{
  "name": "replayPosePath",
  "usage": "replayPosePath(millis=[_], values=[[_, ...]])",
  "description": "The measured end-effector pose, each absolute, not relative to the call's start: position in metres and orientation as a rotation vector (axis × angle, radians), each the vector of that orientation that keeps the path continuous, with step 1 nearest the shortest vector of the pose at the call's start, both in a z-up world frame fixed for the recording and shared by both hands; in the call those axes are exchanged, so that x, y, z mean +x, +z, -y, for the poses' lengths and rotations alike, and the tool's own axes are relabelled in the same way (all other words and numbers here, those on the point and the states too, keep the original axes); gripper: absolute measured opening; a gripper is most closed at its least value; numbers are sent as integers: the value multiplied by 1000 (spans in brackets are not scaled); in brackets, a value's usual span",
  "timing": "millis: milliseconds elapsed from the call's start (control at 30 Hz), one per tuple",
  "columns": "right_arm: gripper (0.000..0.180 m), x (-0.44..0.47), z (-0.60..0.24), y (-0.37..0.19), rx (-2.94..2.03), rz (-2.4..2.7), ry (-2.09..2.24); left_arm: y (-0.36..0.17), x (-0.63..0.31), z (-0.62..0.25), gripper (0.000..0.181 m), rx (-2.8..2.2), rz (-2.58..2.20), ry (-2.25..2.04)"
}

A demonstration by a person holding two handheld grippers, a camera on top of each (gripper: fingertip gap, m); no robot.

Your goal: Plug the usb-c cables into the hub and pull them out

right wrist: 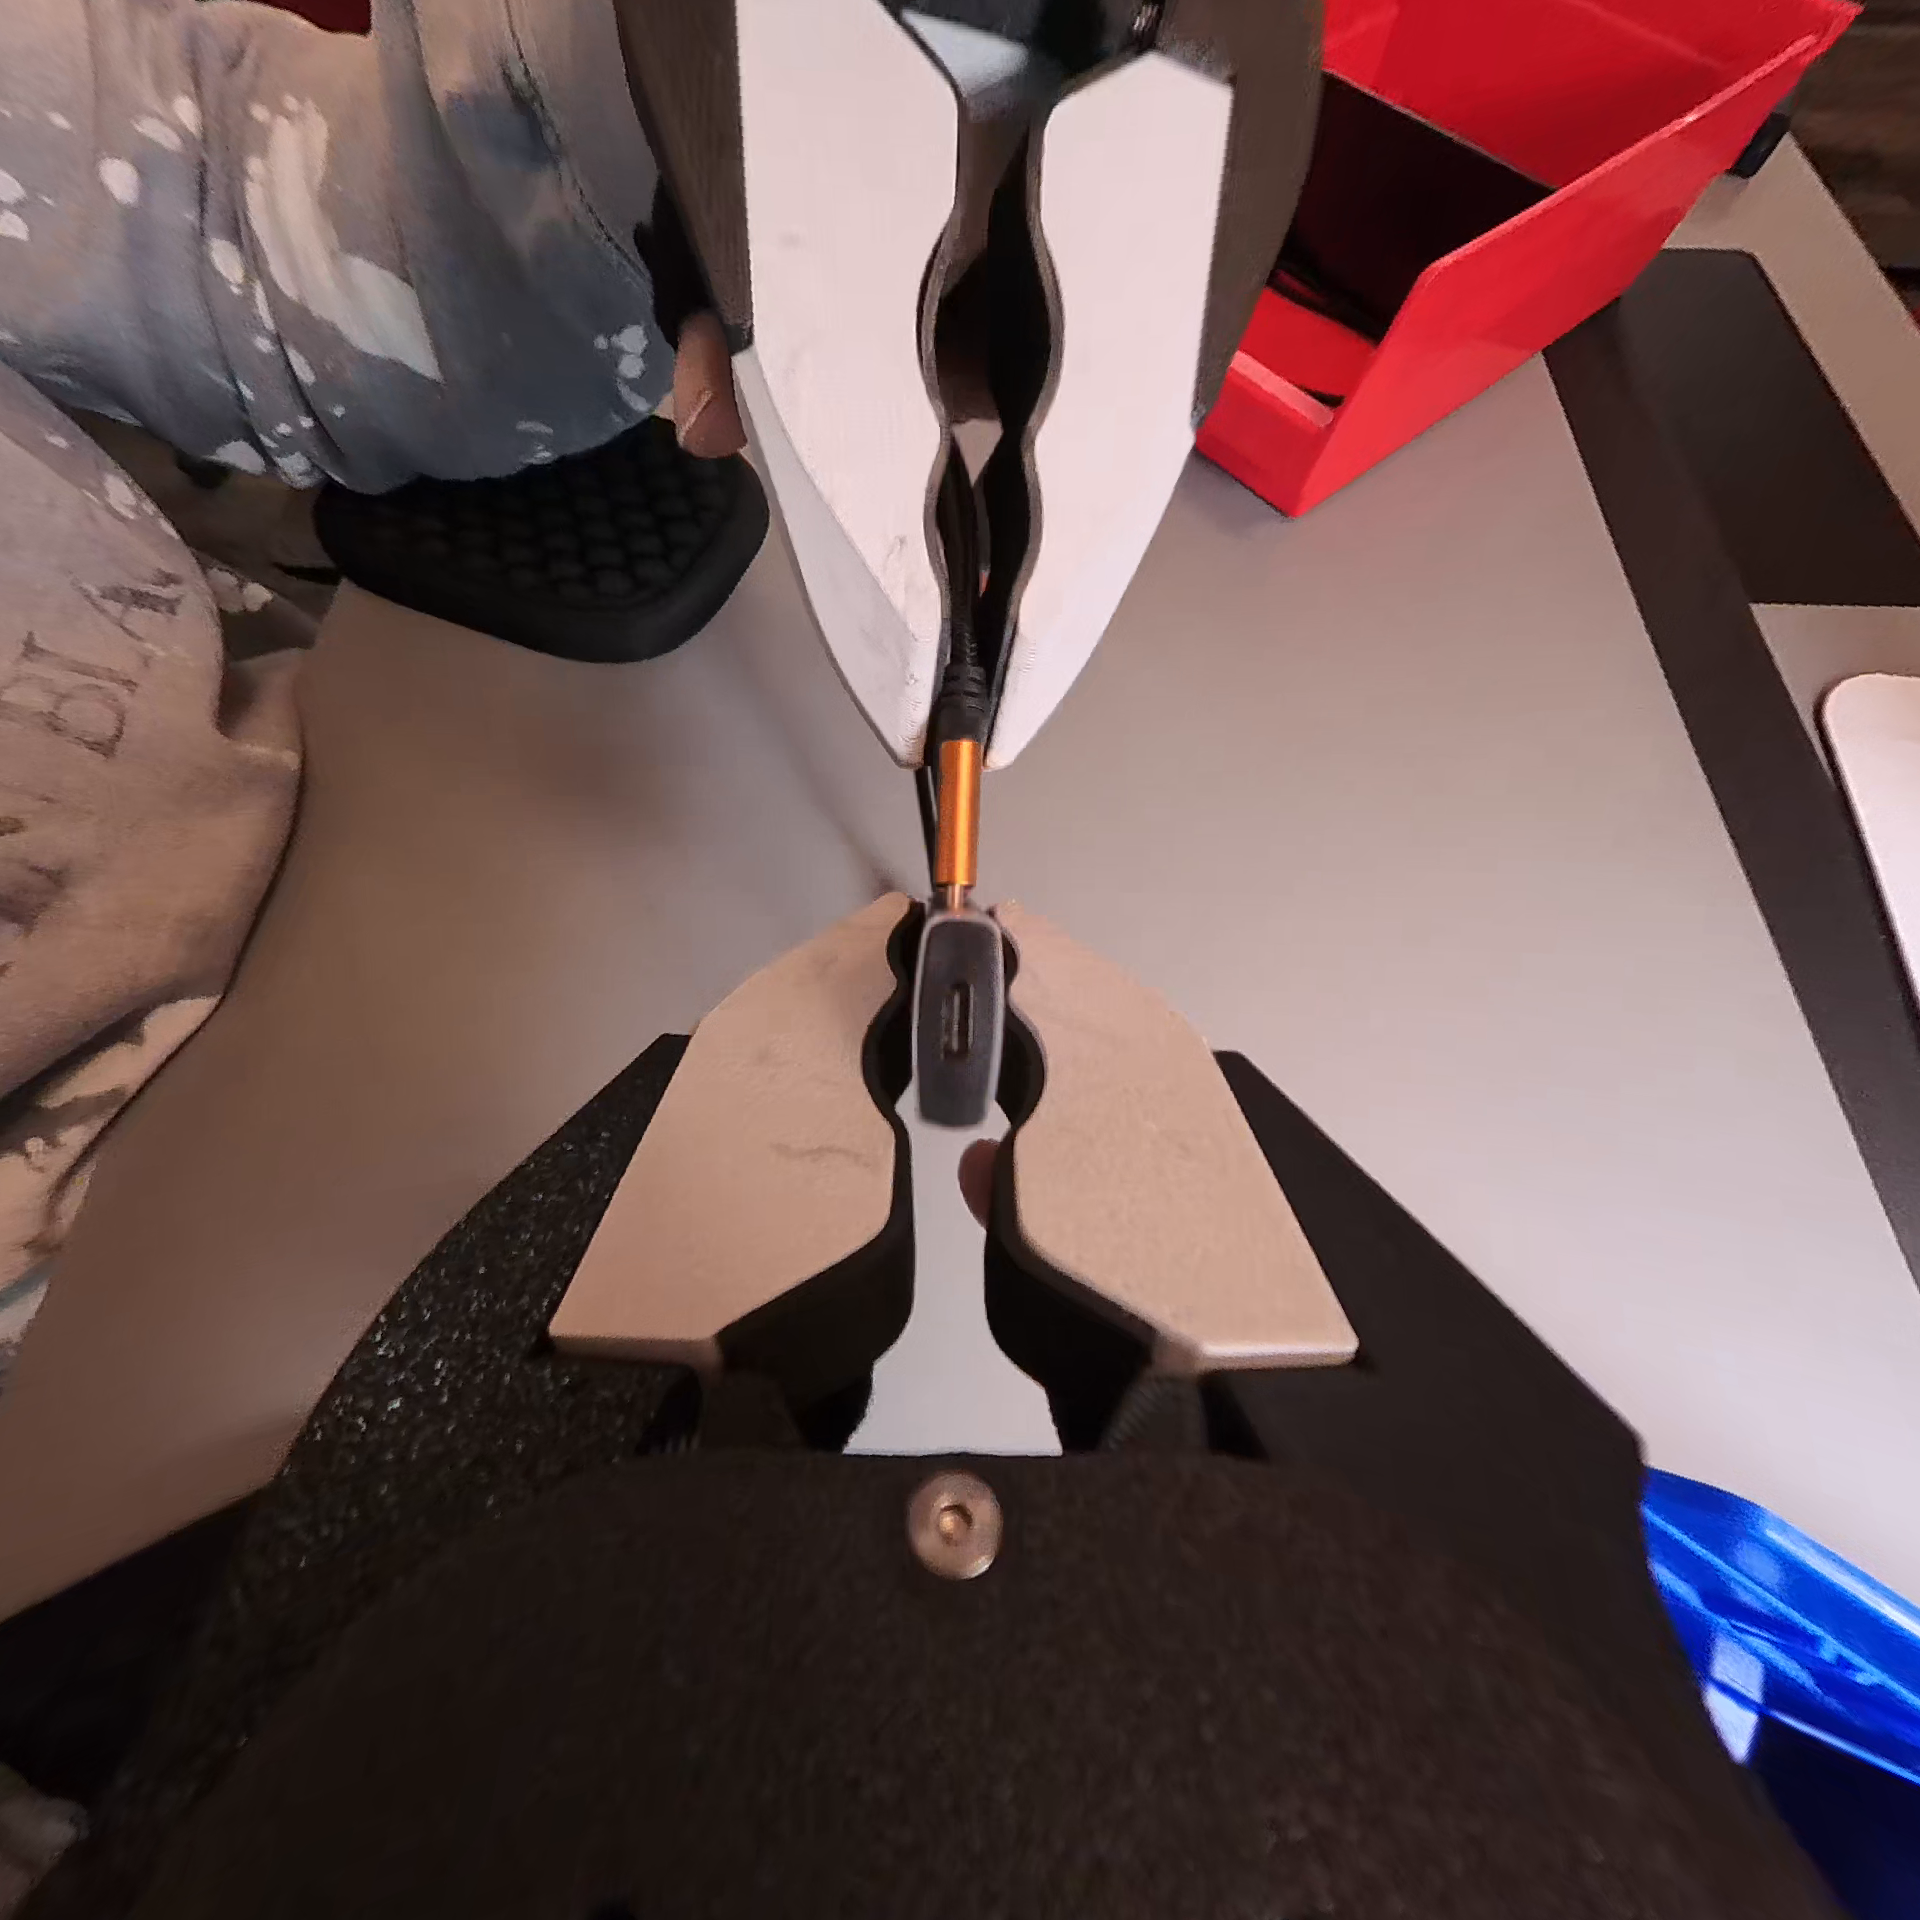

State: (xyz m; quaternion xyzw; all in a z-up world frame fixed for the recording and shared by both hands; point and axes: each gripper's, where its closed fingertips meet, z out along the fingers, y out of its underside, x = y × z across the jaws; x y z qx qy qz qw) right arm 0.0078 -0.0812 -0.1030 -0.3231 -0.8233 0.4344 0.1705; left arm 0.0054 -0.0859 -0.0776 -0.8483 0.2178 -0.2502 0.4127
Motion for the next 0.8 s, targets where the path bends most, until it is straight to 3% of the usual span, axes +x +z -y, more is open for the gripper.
replayPosePath(millis=[467,733,800], values=[[8,3,91,-120,-885,2414,1201,-91,5,90,7,-2388,-727,-496],[9,7,76,-64,-809,2151,1339,-49,8,83,7,-2050,-586,-665],[19,11,65,-52,-805,2084,1324,-43,8,83,7,-1994,-568,-679]])
